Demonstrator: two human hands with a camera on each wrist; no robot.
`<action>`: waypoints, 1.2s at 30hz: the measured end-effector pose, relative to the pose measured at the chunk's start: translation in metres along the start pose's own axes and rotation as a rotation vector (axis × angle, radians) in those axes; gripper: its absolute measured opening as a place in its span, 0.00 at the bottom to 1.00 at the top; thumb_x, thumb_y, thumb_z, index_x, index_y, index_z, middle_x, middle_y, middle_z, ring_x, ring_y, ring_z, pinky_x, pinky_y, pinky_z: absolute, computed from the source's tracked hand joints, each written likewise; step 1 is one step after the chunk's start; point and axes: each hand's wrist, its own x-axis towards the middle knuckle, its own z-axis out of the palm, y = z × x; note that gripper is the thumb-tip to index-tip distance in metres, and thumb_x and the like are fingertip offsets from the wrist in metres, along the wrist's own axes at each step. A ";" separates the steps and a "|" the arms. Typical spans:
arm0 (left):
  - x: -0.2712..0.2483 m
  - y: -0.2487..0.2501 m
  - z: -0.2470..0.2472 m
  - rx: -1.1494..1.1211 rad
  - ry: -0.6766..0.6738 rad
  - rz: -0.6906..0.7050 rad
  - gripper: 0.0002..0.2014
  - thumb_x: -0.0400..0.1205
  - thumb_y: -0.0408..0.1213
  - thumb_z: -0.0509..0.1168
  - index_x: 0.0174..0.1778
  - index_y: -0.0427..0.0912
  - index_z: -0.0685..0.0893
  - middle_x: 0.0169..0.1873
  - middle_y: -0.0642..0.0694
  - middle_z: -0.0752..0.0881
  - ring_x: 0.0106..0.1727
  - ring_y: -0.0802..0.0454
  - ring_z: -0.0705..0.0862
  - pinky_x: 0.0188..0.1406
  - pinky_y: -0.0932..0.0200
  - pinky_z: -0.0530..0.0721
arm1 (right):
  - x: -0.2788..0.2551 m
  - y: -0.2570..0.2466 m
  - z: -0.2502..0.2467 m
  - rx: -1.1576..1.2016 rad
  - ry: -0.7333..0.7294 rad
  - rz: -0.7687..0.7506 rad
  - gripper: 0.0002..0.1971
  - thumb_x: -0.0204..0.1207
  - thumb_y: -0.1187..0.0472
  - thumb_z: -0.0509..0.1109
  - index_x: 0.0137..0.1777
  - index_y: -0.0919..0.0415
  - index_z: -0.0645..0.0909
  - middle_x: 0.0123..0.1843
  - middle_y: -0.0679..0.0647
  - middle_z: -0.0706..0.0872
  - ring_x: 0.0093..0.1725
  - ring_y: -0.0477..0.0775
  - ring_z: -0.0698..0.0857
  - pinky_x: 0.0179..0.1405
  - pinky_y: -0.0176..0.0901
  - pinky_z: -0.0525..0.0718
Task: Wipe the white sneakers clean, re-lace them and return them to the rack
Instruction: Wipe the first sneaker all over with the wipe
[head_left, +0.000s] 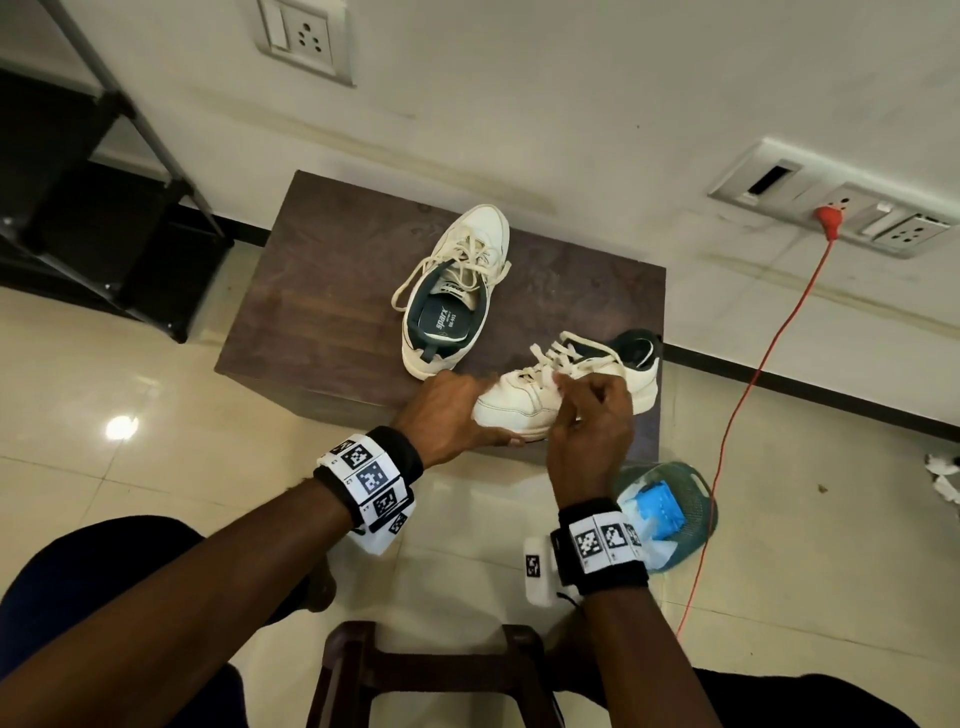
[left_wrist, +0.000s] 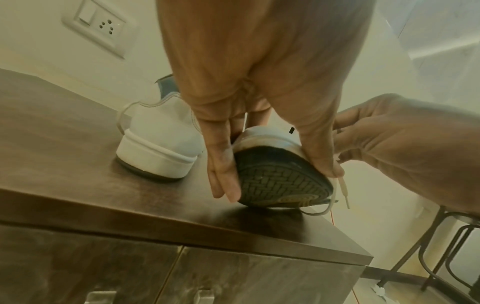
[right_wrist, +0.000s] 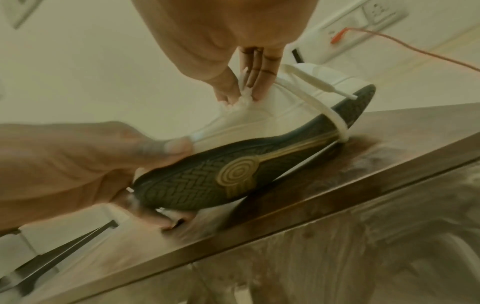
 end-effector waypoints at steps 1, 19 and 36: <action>0.000 -0.001 0.000 -0.008 0.000 0.004 0.36 0.67 0.63 0.80 0.66 0.45 0.86 0.51 0.45 0.92 0.53 0.46 0.89 0.51 0.52 0.85 | -0.005 -0.008 0.003 -0.011 -0.043 -0.048 0.15 0.72 0.77 0.72 0.54 0.64 0.91 0.50 0.61 0.83 0.51 0.58 0.82 0.50 0.52 0.84; 0.008 -0.008 -0.006 -0.065 -0.054 0.079 0.34 0.72 0.64 0.76 0.71 0.49 0.83 0.54 0.48 0.92 0.54 0.49 0.88 0.54 0.50 0.86 | -0.024 -0.010 -0.005 0.010 -0.147 -0.112 0.21 0.71 0.81 0.70 0.60 0.63 0.90 0.51 0.59 0.81 0.51 0.56 0.81 0.52 0.42 0.82; 0.022 -0.015 -0.008 -0.182 -0.093 -0.011 0.31 0.73 0.69 0.72 0.60 0.46 0.89 0.43 0.50 0.89 0.44 0.54 0.86 0.42 0.56 0.82 | -0.005 0.015 -0.011 0.136 0.053 0.116 0.11 0.75 0.77 0.73 0.50 0.64 0.92 0.48 0.58 0.87 0.49 0.55 0.86 0.49 0.30 0.80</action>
